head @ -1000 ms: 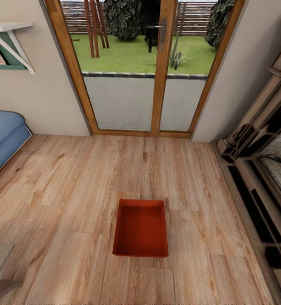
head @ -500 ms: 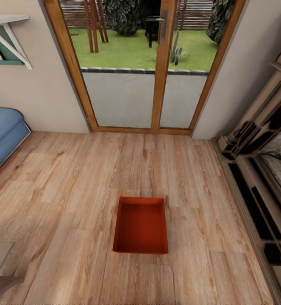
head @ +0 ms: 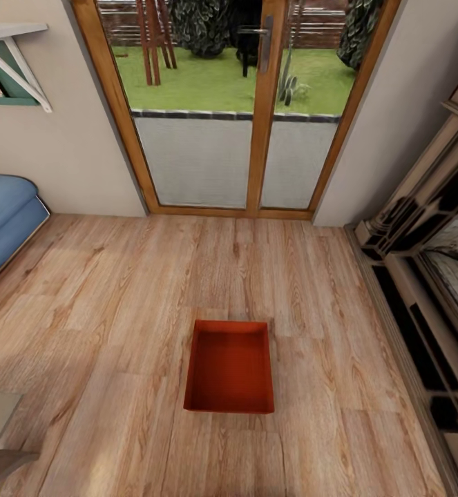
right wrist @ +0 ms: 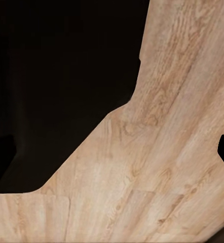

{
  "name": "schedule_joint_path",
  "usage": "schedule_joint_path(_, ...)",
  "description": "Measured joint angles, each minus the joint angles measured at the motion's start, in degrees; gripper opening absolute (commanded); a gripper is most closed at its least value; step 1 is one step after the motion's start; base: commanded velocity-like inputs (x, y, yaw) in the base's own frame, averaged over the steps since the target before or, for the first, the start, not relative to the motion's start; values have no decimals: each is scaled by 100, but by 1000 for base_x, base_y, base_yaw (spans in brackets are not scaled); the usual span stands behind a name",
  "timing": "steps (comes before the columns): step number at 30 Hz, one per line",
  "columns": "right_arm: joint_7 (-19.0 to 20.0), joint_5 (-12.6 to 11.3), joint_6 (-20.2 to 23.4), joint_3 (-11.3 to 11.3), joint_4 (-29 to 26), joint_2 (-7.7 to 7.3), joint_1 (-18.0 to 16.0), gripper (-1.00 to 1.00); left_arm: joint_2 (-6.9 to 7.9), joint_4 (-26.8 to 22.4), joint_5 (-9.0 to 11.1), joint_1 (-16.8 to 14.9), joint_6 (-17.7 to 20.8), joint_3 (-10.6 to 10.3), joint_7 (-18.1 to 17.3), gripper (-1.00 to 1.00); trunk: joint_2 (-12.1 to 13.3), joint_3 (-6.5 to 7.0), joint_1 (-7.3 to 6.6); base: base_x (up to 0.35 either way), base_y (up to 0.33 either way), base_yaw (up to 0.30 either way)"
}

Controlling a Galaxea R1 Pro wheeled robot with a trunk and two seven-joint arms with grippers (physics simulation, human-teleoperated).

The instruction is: Move the two storage containers from the living room to the garage. In the garage, place one container on the floor and stack the other container on top of it (either order is fine).

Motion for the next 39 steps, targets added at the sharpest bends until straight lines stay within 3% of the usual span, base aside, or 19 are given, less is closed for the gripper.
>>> schedule_joint_path(18, -28, -62, 94, -32, -3, -2, 2, 100, -35, -10, -38, 0, -8, 4, 0, 100, 0, 0, 0, 1, 0, 0)
schedule_joint_path(39, -18, -62, 62, -55, -3, 6, 2, 100, 0, -9, -32, 0, -8, 7, 0, 100, 0, 0, 0, 89, 0, 0)
